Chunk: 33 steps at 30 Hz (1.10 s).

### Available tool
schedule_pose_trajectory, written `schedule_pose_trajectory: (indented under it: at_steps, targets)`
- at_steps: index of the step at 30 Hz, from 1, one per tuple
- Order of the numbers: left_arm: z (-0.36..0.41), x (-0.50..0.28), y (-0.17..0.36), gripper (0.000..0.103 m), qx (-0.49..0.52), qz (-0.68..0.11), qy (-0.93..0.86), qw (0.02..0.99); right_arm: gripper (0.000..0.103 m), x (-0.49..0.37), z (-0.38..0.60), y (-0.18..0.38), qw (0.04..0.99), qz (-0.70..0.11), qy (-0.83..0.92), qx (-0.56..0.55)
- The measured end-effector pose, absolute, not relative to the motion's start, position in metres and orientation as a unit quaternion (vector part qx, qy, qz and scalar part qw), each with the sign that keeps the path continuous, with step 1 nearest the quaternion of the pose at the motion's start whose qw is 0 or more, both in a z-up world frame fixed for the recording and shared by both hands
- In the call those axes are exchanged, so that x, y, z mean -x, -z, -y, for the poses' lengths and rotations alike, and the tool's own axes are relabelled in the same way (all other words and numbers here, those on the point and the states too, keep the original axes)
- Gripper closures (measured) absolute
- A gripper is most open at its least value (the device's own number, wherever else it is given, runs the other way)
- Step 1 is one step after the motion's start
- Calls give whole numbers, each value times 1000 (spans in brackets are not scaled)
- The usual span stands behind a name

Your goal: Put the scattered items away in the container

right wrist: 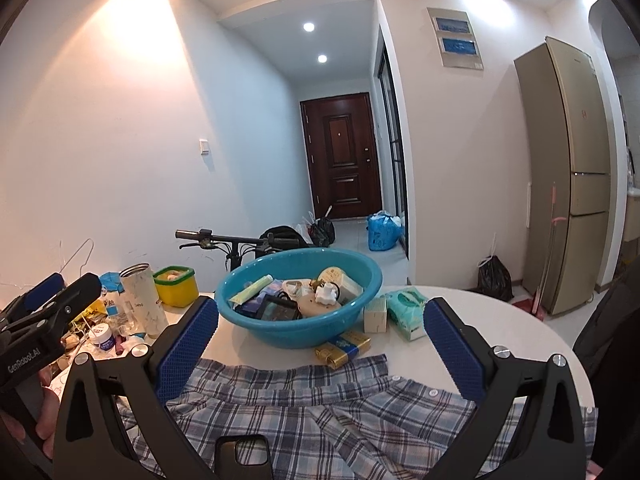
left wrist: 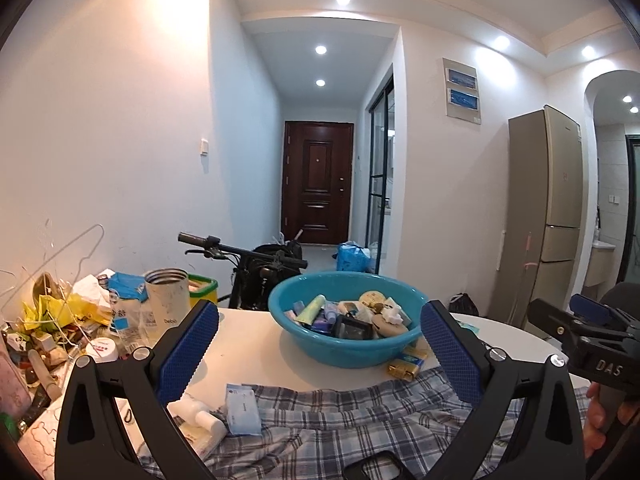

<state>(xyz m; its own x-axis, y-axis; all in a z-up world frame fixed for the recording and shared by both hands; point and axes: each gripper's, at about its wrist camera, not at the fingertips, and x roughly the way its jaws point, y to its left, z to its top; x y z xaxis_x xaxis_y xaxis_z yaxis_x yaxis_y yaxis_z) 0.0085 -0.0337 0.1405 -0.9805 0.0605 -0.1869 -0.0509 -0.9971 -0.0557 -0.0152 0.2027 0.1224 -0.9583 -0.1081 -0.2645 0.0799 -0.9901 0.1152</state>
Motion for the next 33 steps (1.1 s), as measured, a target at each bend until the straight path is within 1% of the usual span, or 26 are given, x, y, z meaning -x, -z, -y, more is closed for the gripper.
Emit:
schedule_pose_trajectory:
  at_steps: [10, 22, 25, 30, 33]
  targets:
    - [27, -15, -112, 1, 105, 25, -994, 29, 1, 3, -199, -107, 36, 41, 989, -135]
    - [8, -22, -56, 0, 109, 10, -994, 25, 1, -21, -192, -69, 28, 6, 993, -115]
    - [6, -21, -49, 0, 105, 9, -994, 20, 1, -23, -193, -60, 25, 7, 993, -114]
    - [7, -19, -39, 0, 111, 15, -994, 19, 1, -22, -199, -45, 38, 34, 990, -130]
    - [1, -16, -31, 1, 124, -4, -992, 19, 1, -24, -199, -38, 31, 30, 991, -126]
